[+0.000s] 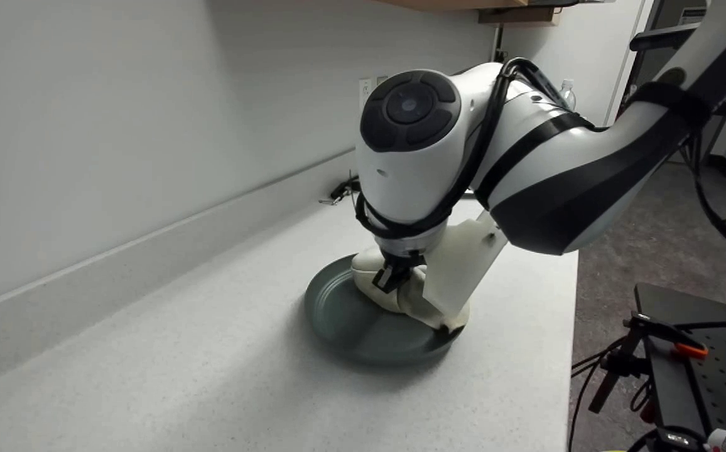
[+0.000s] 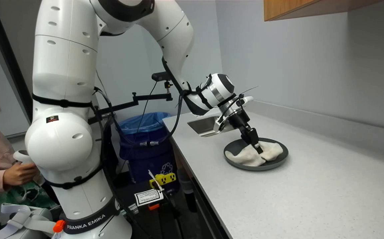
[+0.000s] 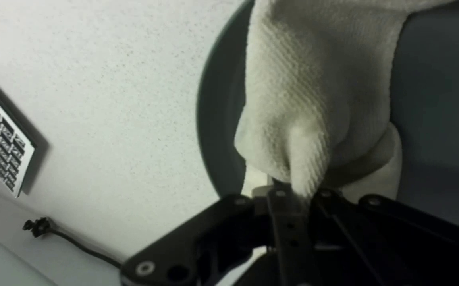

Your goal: Pick up the cloth from the table, wipe the grey plate with it and put the cloth back on the table.

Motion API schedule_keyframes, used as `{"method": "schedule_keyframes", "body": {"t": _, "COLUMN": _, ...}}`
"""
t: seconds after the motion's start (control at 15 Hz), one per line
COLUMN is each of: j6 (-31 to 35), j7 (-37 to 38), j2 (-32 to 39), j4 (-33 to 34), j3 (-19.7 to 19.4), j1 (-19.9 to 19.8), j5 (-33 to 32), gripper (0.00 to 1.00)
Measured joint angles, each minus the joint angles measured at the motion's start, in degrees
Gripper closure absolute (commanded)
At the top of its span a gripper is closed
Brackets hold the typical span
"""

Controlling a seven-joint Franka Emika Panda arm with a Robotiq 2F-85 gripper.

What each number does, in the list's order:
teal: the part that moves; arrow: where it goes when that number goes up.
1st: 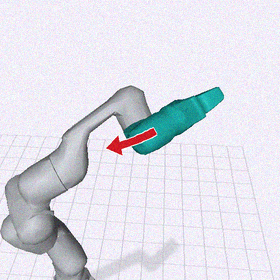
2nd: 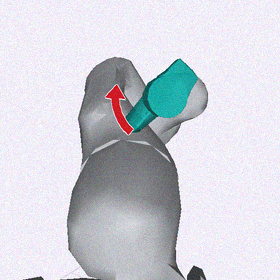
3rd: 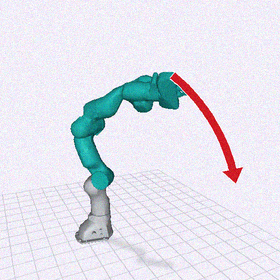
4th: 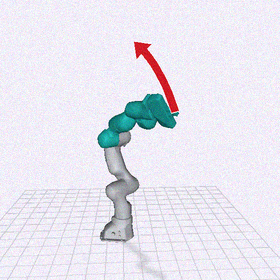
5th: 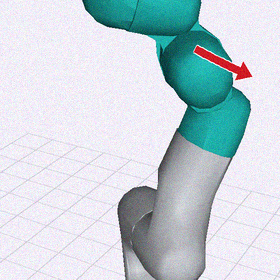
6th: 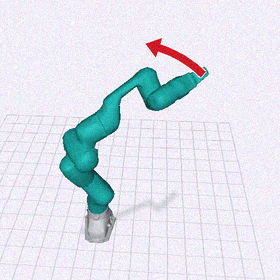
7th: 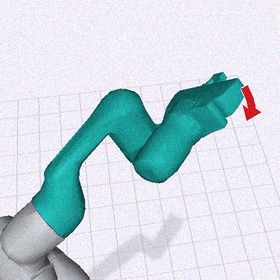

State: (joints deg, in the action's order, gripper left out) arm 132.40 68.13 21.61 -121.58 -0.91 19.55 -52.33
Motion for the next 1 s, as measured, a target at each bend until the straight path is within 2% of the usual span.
{"method": "schedule_keyframes", "body": {"t": 0.27, "j6": 8.9, "j7": -0.6, "j2": 0.5, "j4": 1.2, "j3": 4.0, "j1": -2.3, "j5": 5.1, "gripper": 0.98}}
{"method": "schedule_keyframes", "body": {"t": 0.47, "j6": 17.7, "j7": -2.1, "j2": 0.6, "j4": 1.6, "j3": 4.9, "j1": -3.7, "j5": 10.5, "gripper": 0.98}}
{"method": "schedule_keyframes", "body": {"t": 0.67, "j6": 25.0, "j7": -6.8, "j2": 1.1, "j4": 1.3, "j3": 5.0, "j1": -4.7, "j5": 18.1, "gripper": 0.98}}
{"method": "schedule_keyframes", "body": {"t": 0.87, "j6": 26.4, "j7": -12.4, "j2": 2.0, "j4": 0.9, "j3": 4.7, "j1": -4.8, "j5": 24.5, "gripper": 0.98}}
{"method": "schedule_keyframes", "body": {"t": 1.0, "j6": 26.0, "j7": -13.8, "j2": 2.3, "j4": 0.3, "j3": 3.1, "j1": -4.0, "j5": 25.6, "gripper": 0.98}}
